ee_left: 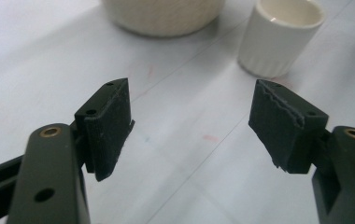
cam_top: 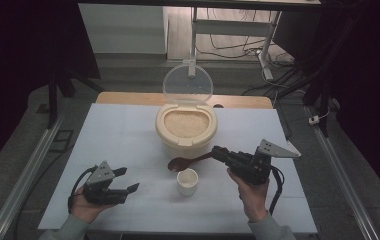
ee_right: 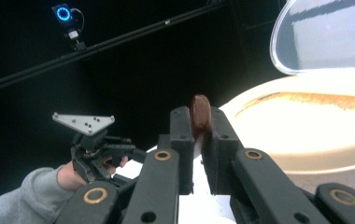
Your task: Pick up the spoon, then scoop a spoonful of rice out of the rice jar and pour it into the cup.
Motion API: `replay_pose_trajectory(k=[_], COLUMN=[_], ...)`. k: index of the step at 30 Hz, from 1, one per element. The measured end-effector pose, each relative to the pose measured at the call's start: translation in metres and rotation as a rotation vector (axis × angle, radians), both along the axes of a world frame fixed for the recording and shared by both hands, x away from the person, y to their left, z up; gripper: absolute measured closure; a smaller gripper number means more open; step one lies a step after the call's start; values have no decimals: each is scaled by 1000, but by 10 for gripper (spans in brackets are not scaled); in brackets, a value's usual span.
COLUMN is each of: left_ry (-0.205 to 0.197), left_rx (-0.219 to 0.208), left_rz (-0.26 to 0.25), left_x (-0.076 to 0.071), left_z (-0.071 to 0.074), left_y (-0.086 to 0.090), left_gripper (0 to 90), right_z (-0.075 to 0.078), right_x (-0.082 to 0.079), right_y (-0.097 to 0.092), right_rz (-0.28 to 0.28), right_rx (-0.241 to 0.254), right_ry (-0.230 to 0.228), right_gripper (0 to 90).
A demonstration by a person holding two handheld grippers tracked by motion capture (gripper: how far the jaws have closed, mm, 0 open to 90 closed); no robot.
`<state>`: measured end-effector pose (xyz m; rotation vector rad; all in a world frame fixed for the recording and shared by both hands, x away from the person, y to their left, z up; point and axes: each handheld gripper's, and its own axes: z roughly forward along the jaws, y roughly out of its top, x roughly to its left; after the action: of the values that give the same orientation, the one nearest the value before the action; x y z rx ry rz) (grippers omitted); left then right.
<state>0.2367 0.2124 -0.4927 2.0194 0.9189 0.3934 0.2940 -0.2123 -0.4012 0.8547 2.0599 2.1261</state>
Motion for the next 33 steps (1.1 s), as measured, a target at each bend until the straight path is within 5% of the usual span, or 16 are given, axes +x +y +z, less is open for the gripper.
replay_pose_trajectory(k=[11,33], left_ry=[26,58], left_rx=[-2,10], left_rz=[60,64], left_x=[-3,1], left_z=[-10,-16], left_y=[21,23], left_gripper=[273,258], right_z=[6,21], right_x=[4,11], right_y=[-16,-27], right_rz=[-35,-106], right_rx=[35,72], right_ry=[-20,-74], right_gripper=[833,833])
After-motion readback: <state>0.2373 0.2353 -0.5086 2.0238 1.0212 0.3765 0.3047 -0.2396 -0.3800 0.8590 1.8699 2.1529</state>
